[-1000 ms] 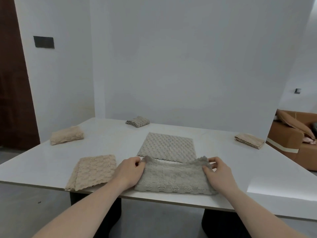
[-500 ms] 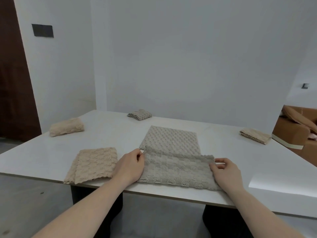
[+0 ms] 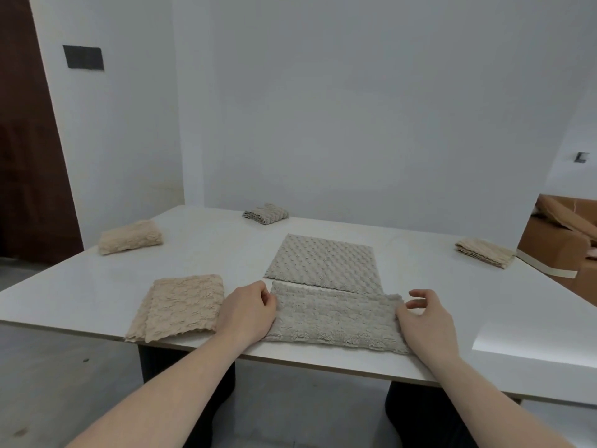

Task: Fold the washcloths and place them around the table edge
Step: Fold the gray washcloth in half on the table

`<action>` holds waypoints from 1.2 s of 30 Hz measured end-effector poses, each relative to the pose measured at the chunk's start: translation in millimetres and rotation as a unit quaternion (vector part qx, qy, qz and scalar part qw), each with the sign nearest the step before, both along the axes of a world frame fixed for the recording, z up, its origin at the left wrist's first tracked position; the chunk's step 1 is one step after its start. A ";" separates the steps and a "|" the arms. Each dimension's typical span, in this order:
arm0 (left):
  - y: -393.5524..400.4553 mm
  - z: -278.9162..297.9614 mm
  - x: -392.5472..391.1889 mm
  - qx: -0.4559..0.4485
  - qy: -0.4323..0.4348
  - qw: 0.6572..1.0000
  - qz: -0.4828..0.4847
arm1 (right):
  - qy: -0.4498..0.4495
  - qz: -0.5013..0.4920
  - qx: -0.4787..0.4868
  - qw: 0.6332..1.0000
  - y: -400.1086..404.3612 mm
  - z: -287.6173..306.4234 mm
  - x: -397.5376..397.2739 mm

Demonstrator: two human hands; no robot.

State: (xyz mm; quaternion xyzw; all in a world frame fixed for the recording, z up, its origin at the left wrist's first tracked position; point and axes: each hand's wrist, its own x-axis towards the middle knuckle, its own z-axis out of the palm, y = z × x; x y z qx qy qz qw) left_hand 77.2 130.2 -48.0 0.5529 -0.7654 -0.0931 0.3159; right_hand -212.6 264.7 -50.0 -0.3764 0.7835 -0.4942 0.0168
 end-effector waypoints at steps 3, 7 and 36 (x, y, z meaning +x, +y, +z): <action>-2.8 -1.3 1.3 0.003 0.019 1.000 -0.005 | 0.059 0.012 -0.006 0.998 1.6 0.1 4.4; -4.7 -1.7 4.0 -0.018 0.087 0.995 -0.052 | 0.117 0.038 -0.025 0.992 3.3 0.3 10.0; 50.5 27.5 -50.1 -0.001 -0.110 0.963 -0.246 | 0.066 0.038 0.095 0.993 3.9 6.6 10.6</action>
